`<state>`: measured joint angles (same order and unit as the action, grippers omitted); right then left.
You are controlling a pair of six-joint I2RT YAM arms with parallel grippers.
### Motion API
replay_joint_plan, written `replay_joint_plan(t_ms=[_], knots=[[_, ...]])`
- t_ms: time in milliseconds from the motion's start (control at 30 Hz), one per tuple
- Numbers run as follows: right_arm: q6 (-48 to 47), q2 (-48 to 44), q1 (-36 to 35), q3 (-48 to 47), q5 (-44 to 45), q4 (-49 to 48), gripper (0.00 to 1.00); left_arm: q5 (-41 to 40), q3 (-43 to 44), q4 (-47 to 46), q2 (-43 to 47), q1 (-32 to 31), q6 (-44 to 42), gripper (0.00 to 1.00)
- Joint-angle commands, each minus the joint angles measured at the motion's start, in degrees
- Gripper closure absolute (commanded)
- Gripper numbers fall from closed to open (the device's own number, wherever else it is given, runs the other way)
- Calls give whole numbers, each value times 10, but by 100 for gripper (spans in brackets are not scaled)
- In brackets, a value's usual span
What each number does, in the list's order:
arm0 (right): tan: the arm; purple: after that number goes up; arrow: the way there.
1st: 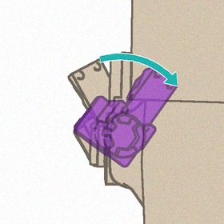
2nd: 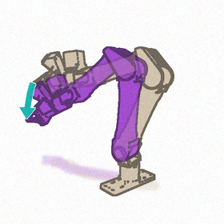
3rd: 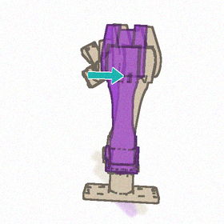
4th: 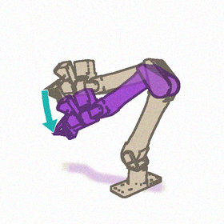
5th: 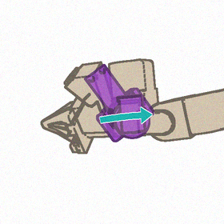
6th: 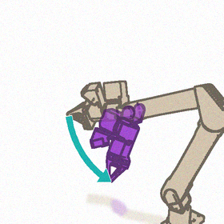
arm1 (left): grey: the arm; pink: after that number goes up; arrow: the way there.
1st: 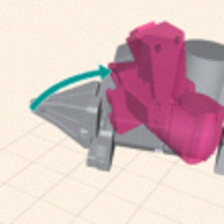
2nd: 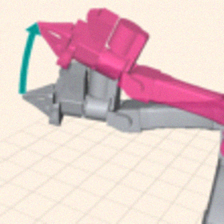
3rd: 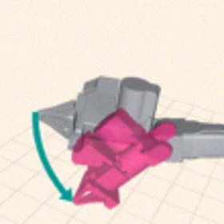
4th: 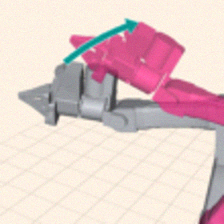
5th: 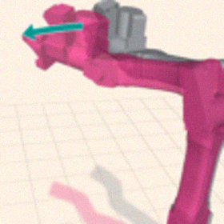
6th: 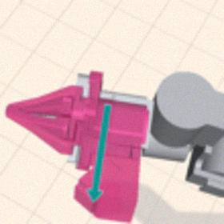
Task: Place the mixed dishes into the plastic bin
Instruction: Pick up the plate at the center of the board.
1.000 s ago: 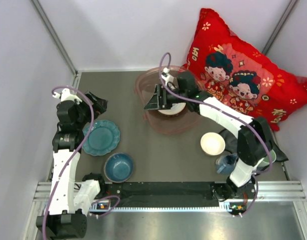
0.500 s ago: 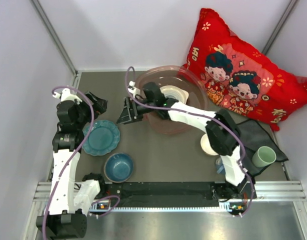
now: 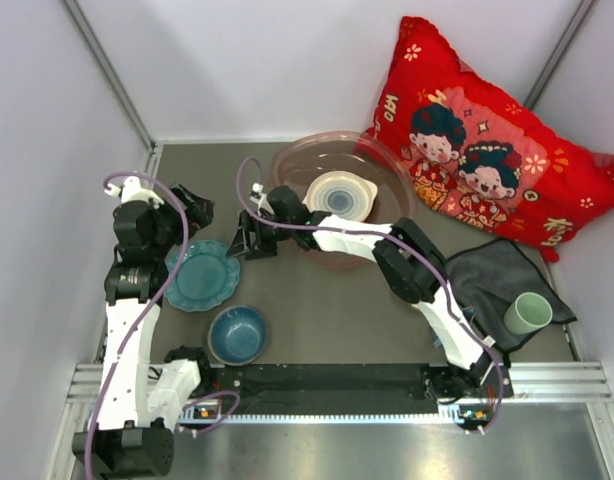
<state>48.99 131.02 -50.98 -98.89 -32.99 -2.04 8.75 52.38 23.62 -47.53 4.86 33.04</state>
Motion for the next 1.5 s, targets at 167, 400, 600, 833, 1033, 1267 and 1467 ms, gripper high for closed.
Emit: replay_joint_plan(t_ms=[167,400,600,833,1033,1267,1467], knots=[[5,32,-23,-37,24,-16,25,-5,15,-14,5,2,-8,2],[3,35,-32,0,33,-28,25,-5,11,-14,6,3,-6,1],[2,39,-39,10,38,-26,25,-3,9,-13,10,2,-4,1],[-7,34,-40,12,71,0,25,-1,8,-15,9,2,-4,1],[-10,35,-44,5,105,39,25,-1,7,-15,10,3,-4,1],[4,59,-50,-11,104,39,25,2,7,-14,9,3,-5,1],[22,81,-54,-35,105,34,25,5,6,-13,12,2,-3,1]])
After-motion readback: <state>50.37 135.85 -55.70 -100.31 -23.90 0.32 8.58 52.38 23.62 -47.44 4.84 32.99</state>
